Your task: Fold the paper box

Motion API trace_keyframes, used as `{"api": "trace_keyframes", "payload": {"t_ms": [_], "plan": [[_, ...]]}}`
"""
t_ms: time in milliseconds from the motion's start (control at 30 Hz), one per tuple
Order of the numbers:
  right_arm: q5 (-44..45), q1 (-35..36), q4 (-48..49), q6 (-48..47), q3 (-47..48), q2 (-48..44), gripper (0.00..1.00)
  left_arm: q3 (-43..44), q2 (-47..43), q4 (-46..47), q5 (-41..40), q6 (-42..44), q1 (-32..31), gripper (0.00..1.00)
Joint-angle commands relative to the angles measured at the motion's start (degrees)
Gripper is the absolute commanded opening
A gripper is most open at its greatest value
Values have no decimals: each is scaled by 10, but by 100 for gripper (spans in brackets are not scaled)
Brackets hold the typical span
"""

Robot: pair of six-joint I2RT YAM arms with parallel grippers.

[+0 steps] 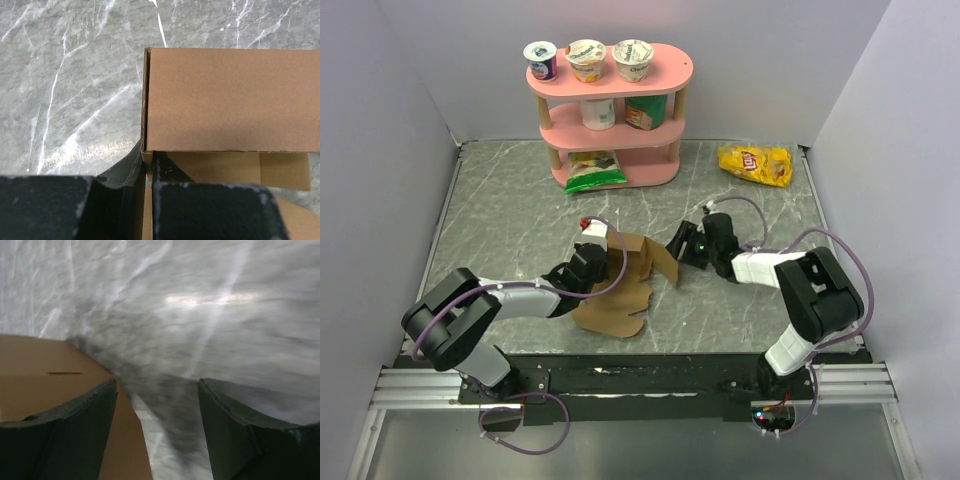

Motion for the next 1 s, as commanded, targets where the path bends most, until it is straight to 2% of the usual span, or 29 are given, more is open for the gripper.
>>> {"api": "trace_keyframes", "payload": {"t_ms": [0,100,300,400,633,667,967], "plan": [[5,59,94,83,-29,22,72,10,15,-31,13,-12,0,1],[29,87,108,160,-43,25,72,10,13,-29,14,-12,0,1],[73,124,91,207,-21,36,72,8,12,-27,9,-13,-7,1],[67,127,74,203,4,47,72,14,18,-34,-14,-6,-20,1],[-31,127,191,130,-25,61,82,23,26,-46,-31,6,-26,1],[-39,127,202,124,-32,60,90,24,28,-49,-37,6,-26,1],[-84,133,316,106,-93,51,90,18,24,-35,-16,12,-26,1]]}}
